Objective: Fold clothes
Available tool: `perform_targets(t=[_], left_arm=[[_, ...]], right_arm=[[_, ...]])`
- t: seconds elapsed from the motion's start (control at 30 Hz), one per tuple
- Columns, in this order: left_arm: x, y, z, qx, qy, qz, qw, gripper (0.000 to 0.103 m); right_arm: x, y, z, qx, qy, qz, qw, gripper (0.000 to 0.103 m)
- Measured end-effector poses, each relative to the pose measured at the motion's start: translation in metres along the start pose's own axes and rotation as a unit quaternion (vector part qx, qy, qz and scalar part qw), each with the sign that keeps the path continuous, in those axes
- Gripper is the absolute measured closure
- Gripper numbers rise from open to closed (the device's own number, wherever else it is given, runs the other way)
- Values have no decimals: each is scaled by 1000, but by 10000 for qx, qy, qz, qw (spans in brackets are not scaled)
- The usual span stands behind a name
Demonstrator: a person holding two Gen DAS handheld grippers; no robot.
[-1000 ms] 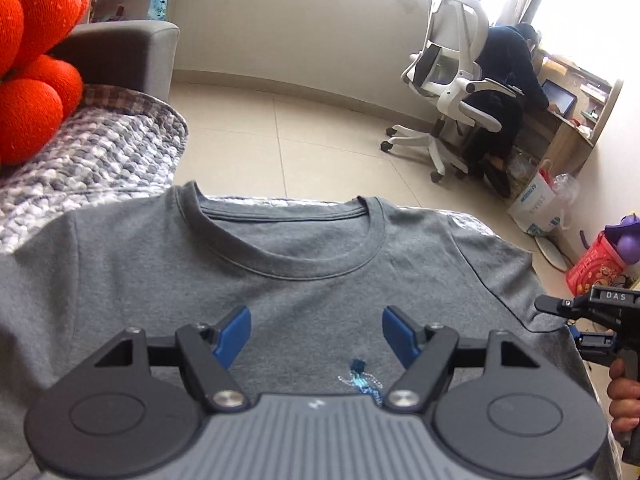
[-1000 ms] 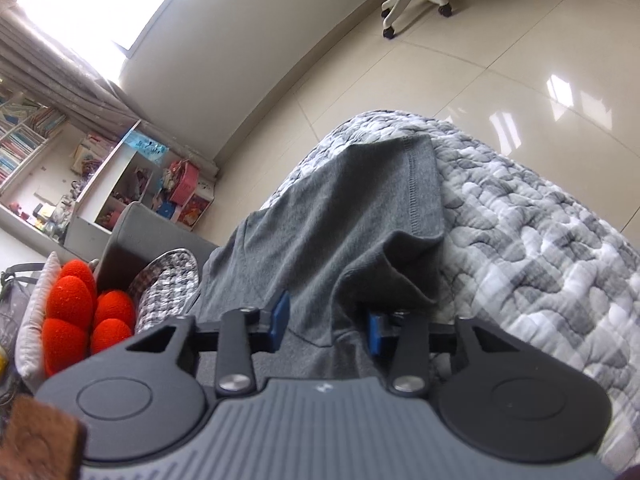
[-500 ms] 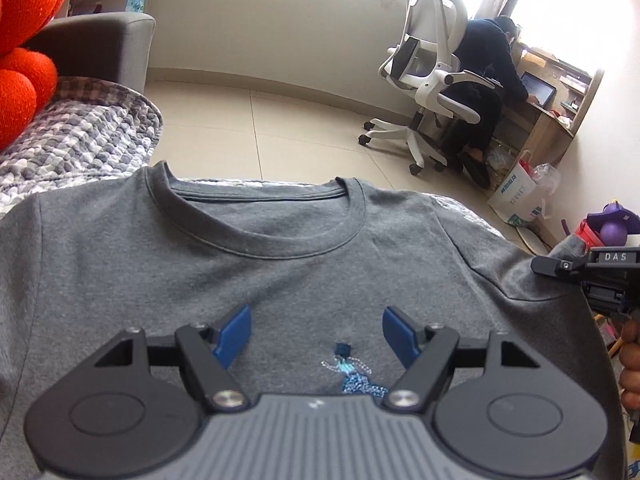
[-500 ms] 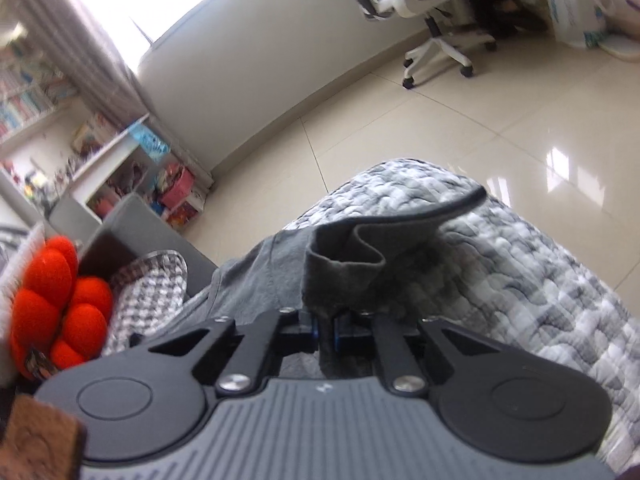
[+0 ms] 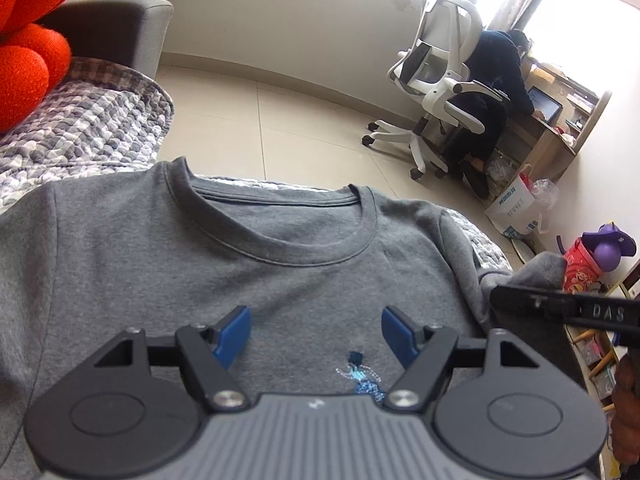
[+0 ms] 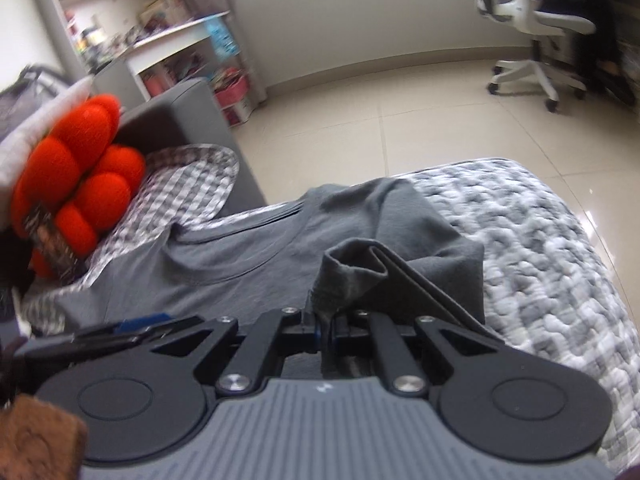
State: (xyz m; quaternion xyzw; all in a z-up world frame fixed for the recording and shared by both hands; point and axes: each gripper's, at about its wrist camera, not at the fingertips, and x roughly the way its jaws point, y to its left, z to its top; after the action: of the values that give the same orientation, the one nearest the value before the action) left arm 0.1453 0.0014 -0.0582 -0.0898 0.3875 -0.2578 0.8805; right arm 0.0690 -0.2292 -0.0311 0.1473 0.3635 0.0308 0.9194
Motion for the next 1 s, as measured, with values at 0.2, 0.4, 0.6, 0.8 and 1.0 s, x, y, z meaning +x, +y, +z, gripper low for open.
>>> perform_targets(t=[0.2,0.4,0.6,0.8,1.0], left_arm=[[-2,2,1,-75,-45,44,10000,33],[0,-3,2,5,-9,120,9999,32],[-1,-8,6,93,-102,208,9997,32],[2,-10,12,55,-113,196,9997,32],[4,-11,19,-23,-115,174,9998,32]], right_arm=[[20,25,-10,-498,509,296,9970,96],[34,11,-23,-92,682,565,9960,89],[17,1,-15,249,606,1033,9925,76],[-3,1,-7,236,348,1299,9906,60],[-12,0,3,340,275,1529,9873,60]])
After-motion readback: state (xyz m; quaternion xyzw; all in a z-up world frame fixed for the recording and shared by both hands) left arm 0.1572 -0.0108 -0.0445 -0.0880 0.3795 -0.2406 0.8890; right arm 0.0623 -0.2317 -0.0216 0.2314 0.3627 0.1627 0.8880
